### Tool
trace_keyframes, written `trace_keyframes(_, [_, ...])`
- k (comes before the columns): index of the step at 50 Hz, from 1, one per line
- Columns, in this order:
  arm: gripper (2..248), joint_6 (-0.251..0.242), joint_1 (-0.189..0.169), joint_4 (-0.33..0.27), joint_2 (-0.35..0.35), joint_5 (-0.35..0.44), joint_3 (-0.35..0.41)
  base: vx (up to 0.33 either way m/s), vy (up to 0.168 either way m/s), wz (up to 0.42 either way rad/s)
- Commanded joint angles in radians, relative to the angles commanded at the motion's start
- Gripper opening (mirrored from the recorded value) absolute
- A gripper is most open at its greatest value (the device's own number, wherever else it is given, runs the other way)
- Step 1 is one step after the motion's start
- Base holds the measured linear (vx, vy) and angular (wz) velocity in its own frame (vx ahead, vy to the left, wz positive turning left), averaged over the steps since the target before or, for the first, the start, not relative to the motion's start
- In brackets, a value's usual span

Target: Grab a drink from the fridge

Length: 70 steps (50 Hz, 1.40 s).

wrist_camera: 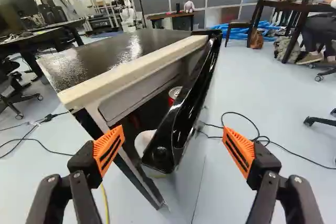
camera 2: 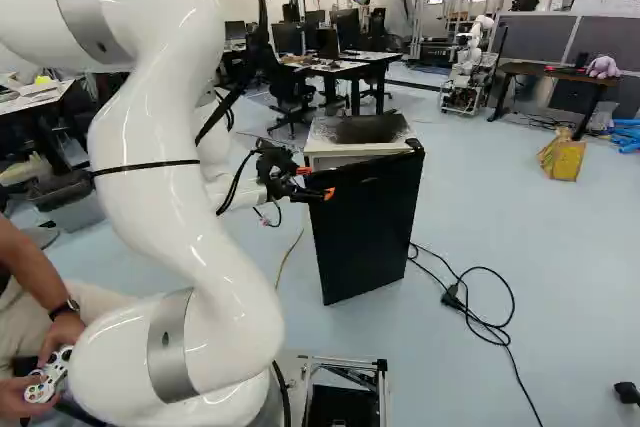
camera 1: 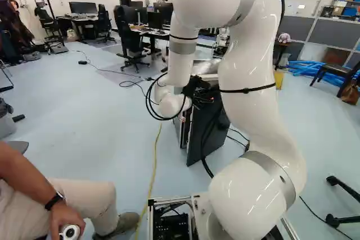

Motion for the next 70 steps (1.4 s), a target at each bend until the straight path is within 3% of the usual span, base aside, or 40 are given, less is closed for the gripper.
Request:
trace_keyframes(26, [247, 0.000, 0.003, 0.029, 0.039, 0.017, 0.064, 0.000, 0.000, 0.000])
trace_keyframes(70, [247, 0.000, -0.005, 0.137, 0.124, 0.042, 0.203, 0.000, 0.000, 0.000])
